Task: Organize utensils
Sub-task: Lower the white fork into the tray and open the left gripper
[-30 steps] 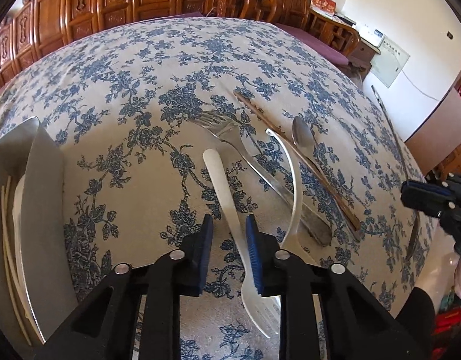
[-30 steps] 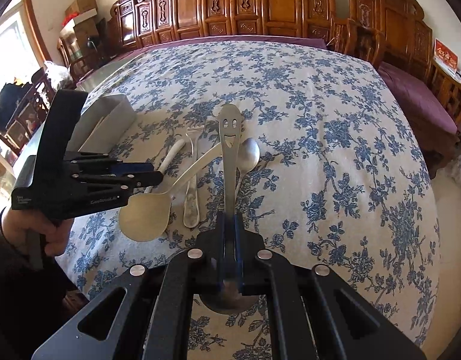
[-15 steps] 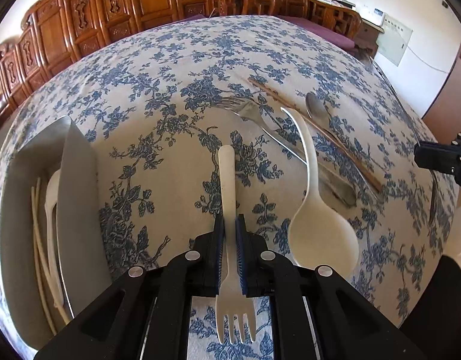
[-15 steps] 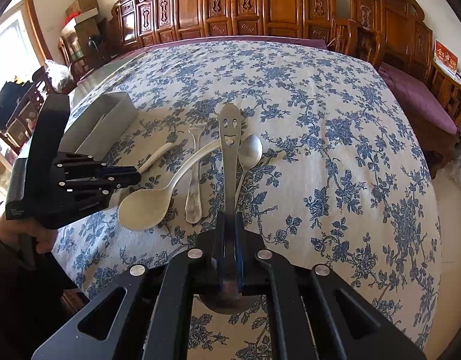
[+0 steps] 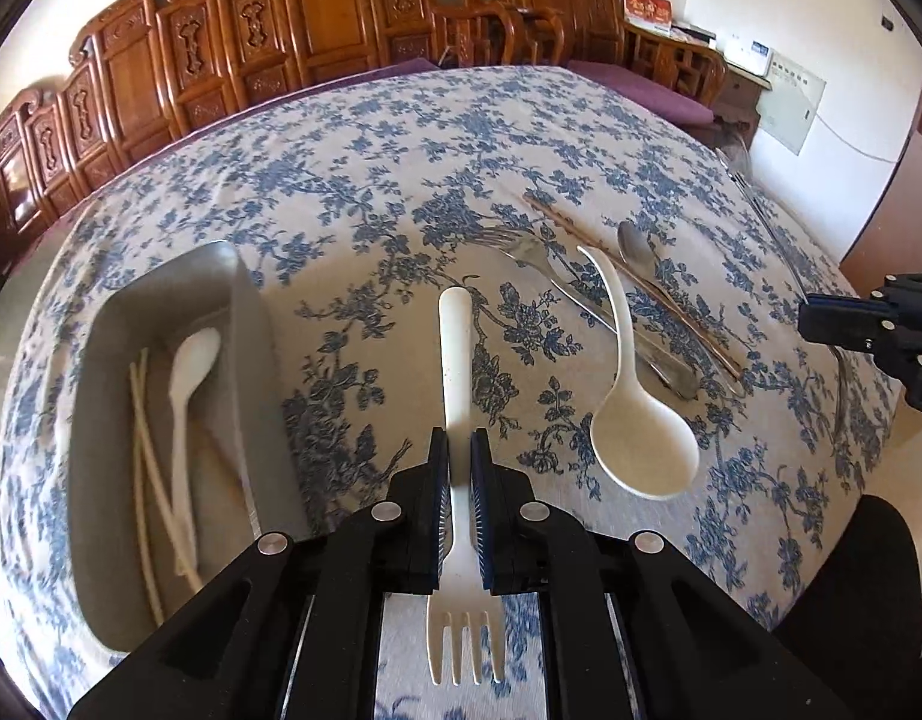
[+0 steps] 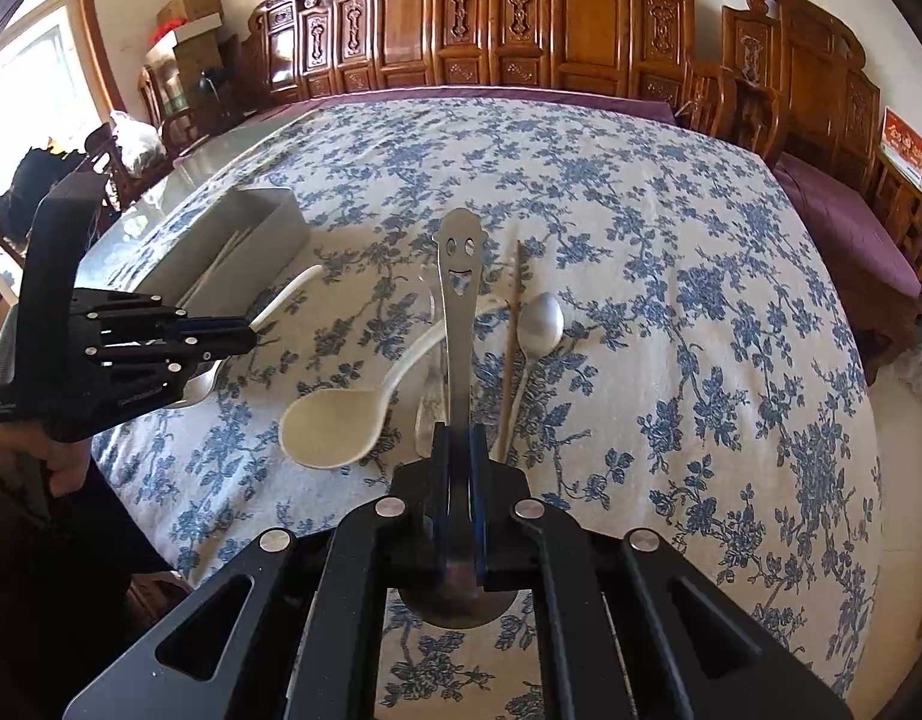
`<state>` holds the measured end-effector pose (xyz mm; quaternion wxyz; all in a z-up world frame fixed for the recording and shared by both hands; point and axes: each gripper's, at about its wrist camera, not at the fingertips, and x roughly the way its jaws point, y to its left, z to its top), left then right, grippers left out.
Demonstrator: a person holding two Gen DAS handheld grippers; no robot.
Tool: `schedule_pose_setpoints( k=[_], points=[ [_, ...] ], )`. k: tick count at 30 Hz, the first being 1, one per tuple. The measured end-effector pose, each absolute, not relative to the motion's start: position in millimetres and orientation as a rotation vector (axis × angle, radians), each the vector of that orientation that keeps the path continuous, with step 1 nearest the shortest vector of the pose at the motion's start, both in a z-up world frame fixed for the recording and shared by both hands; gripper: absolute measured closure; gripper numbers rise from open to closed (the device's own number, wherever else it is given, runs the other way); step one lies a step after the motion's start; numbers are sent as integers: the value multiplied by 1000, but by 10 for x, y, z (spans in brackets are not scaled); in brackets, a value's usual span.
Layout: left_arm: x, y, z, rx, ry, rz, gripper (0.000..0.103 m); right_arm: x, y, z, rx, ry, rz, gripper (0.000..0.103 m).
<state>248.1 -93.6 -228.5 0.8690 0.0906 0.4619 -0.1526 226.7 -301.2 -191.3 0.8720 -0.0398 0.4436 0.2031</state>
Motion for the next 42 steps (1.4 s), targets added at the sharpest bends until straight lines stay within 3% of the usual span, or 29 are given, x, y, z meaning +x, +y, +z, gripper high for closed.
schedule_pose_setpoints(
  k=[26, 42],
  points=[
    [2184, -194, -1603, 69, 894, -198, 96, 2024, -2735, -1532, -109, 837, 494, 96],
    [2795, 371, -1968, 9, 982, -113, 96, 2094, -2477, -1495, -106, 835, 515, 96]
  ],
)
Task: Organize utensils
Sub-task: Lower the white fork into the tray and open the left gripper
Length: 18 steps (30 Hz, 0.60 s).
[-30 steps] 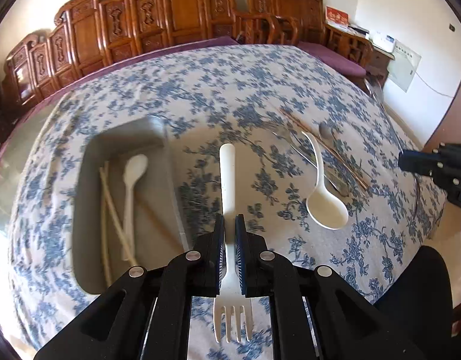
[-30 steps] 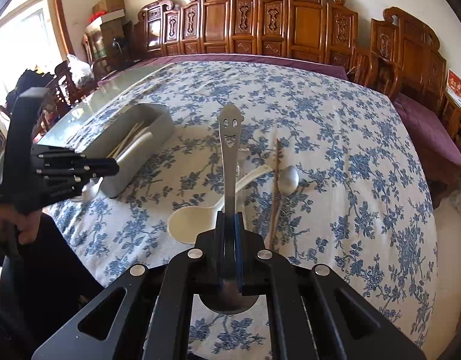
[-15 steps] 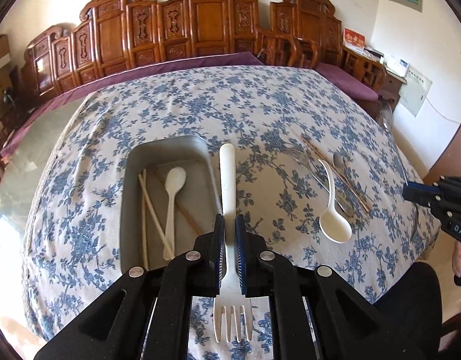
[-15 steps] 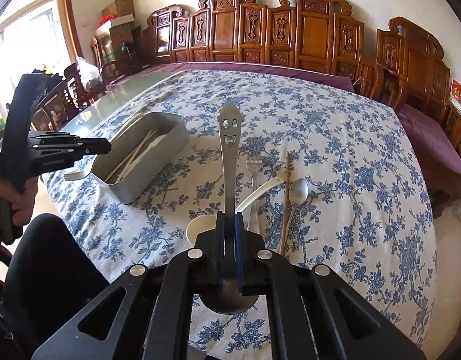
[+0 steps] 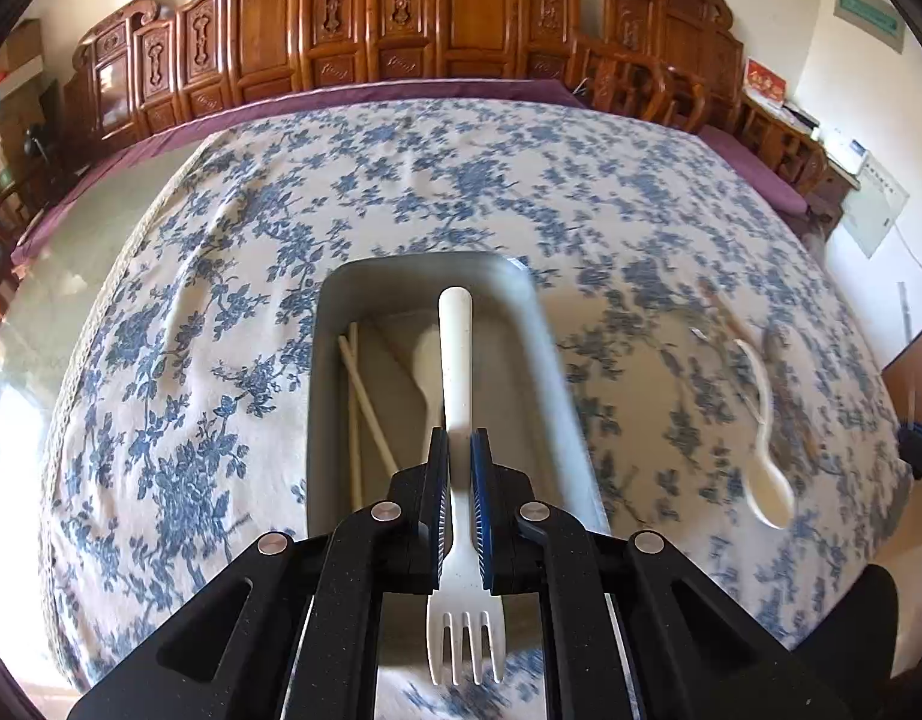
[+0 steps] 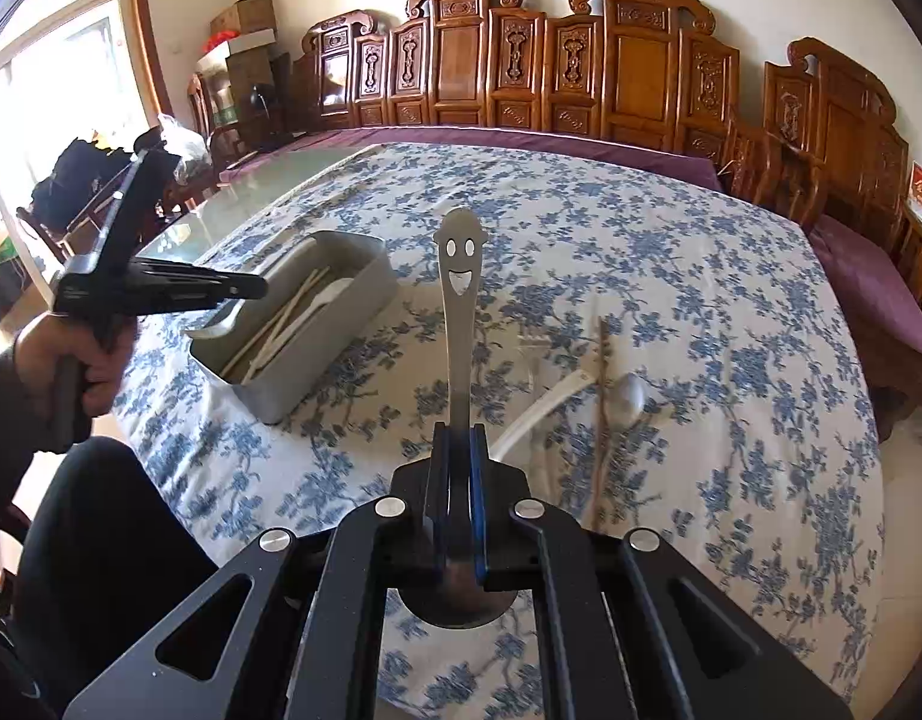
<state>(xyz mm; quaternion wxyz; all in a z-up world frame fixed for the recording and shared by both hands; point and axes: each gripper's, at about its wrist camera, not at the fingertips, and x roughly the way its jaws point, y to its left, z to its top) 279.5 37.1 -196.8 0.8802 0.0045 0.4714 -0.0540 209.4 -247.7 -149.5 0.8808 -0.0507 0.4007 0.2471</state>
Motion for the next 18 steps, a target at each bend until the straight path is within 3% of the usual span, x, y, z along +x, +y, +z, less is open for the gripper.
schedule_pose_setpoints(
  k=[10, 18],
  points=[
    [3007, 525, -2279, 11, 1054, -97, 96, 2199, -1989, -1461, -121, 843, 557, 96],
    [2812, 619, -2014, 54, 999, -126, 88, 2214, -1696, -1457, -134, 862, 554, 96]
  ],
)
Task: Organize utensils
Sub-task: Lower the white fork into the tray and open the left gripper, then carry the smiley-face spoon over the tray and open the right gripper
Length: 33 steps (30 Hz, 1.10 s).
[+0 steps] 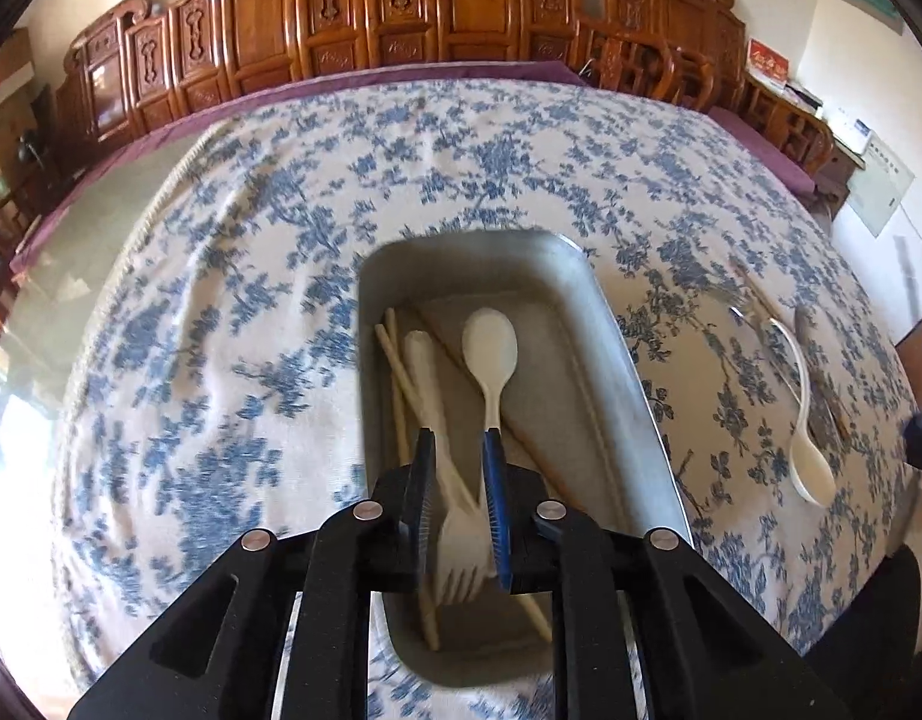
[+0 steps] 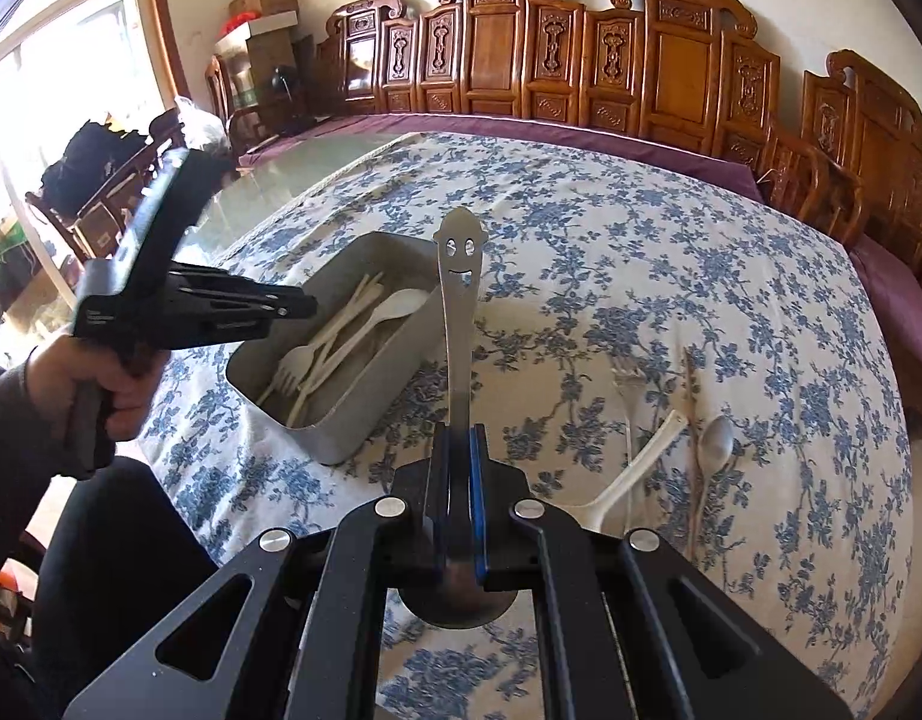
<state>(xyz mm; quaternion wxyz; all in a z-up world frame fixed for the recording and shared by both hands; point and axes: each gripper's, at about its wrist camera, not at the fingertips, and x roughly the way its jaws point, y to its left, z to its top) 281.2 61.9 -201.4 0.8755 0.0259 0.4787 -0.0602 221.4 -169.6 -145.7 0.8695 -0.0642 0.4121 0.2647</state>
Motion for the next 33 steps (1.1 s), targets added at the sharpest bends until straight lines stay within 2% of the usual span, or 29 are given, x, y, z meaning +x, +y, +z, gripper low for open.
schedule_pose_setpoints(
  k=[16, 24, 33],
  points=[
    [2158, 1271, -1416, 16, 882, -100, 86, 2416, -847, -1385, -152, 873, 595, 96],
    [2067, 1457, -1403, -41, 869, -94, 86, 2693, -467, -1442, -126, 900, 599, 96],
    [2083, 1607, -1501, -76, 888, -76, 86, 3018, -98, -1792, -122, 972, 575, 96]
  ],
)
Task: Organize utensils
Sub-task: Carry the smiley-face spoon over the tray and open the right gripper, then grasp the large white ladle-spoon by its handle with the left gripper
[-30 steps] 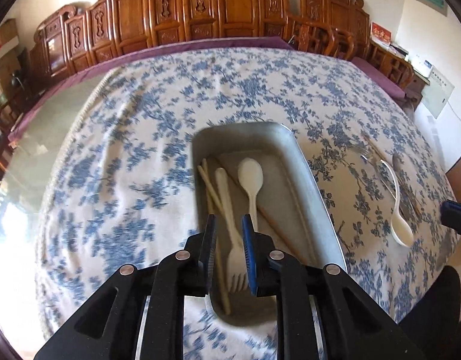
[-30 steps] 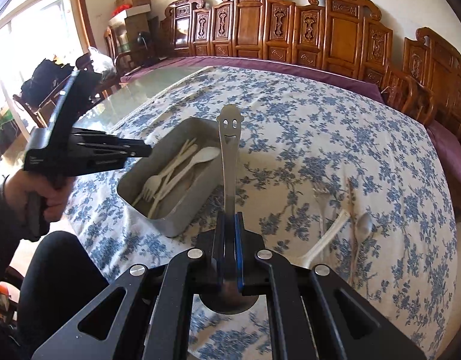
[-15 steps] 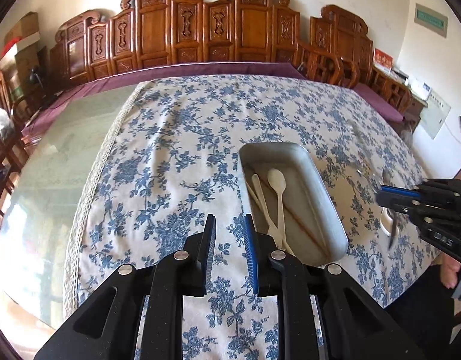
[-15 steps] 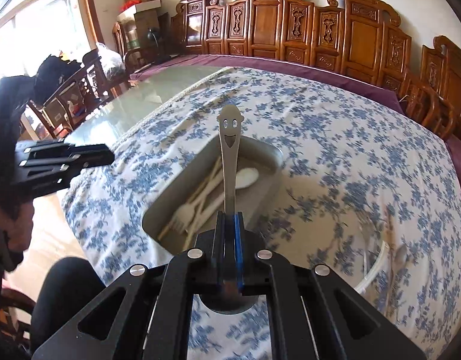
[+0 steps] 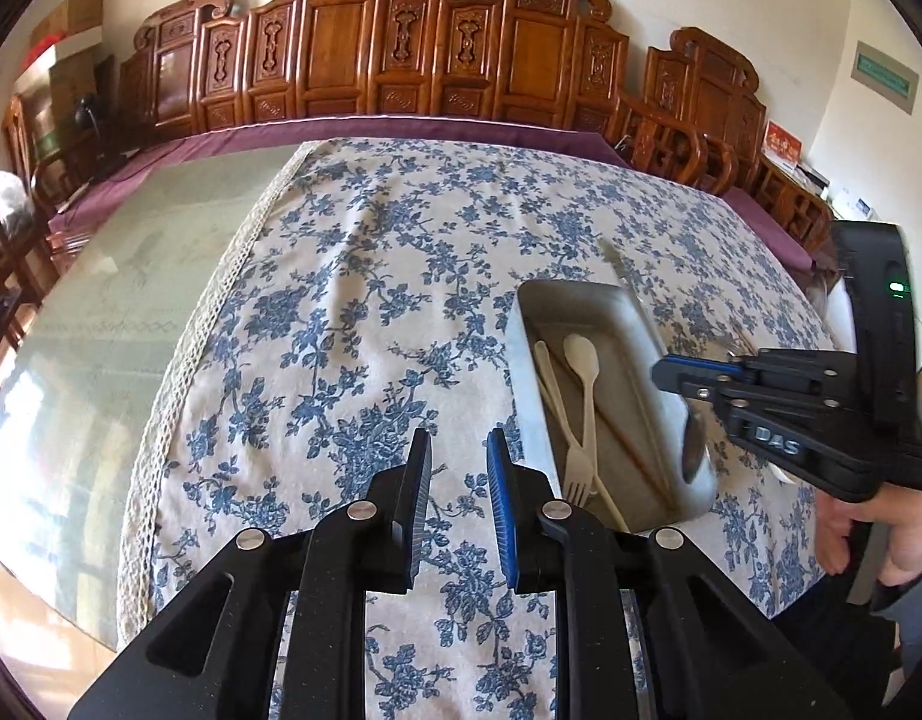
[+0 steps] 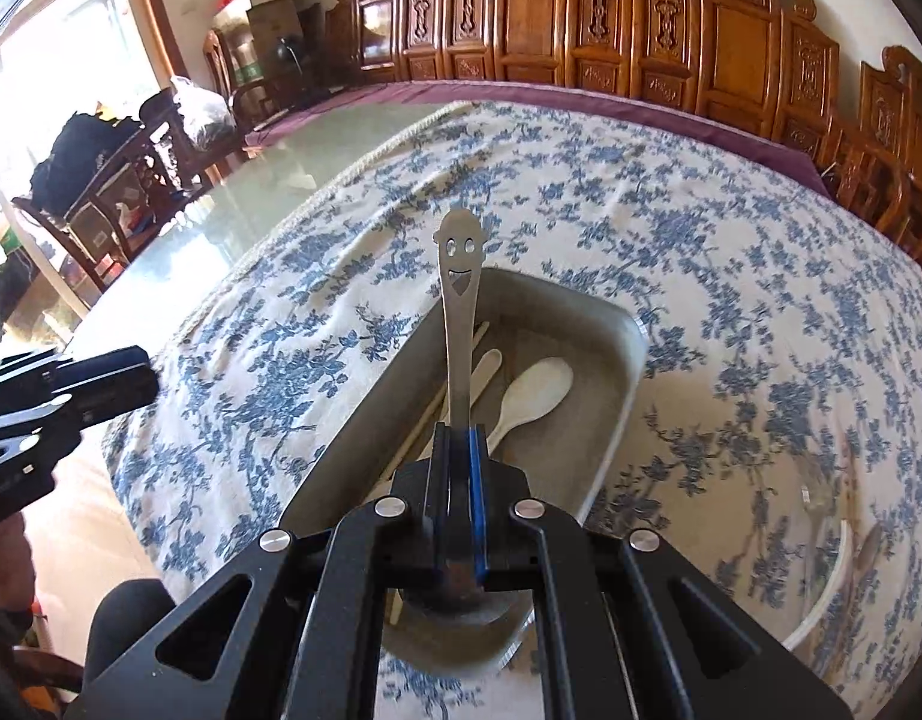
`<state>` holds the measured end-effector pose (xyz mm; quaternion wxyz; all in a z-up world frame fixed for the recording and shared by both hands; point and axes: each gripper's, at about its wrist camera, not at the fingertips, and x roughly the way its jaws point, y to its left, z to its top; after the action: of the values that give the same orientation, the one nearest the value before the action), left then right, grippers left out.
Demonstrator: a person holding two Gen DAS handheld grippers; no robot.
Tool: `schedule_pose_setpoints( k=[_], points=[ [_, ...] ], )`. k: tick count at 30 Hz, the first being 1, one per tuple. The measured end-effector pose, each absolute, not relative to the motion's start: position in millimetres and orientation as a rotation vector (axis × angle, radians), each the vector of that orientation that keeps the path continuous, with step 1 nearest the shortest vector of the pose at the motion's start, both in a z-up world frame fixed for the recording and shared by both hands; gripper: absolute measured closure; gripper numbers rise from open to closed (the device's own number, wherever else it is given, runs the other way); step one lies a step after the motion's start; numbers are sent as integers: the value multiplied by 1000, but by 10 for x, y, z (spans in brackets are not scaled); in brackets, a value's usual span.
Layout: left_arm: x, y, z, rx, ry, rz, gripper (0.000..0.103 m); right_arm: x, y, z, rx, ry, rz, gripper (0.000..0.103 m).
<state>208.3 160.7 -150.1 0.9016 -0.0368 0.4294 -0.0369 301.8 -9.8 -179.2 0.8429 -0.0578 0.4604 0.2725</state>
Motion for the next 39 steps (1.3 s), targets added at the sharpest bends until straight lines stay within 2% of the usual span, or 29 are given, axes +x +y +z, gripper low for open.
schedule_pose_setpoints(
  k=[13, 25, 26, 28, 30, 34, 36, 37, 39],
  points=[
    [2073, 1621, -1505, -83, 887, -72, 86, 3092, 72, -2220, -166, 1069, 560, 96],
    [2010, 1472, -1389, -43, 852, -82, 85, 2975, -275, -1952, -114, 984, 568, 94],
    [2000, 1439, -1371, -37, 846, -87, 84, 2921, -376, -1892, -113, 964, 562, 94],
    [1979, 1372, -1334, -27, 834, -93, 73, 2840, -547, -1799, -111, 934, 555, 94],
    [1958, 1285, -1299, -18, 822, -104, 69, 2761, -772, -1709, -107, 910, 539, 94],
    [1916, 1017, -1255, 8, 807, -135, 55, 2639, -1230, -1559, -104, 878, 499, 94],
    [1906, 853, -1264, 29, 808, -151, 51, 2571, -1520, -1459, -98, 854, 472, 91],
    [1902, 781, -1275, 39, 810, -158, 49, 2544, -1624, -1426, -95, 844, 461, 85],
    [1903, 615, -1310, 57, 818, -174, 49, 2478, -1921, -1346, -81, 822, 428, 81]
  ],
)
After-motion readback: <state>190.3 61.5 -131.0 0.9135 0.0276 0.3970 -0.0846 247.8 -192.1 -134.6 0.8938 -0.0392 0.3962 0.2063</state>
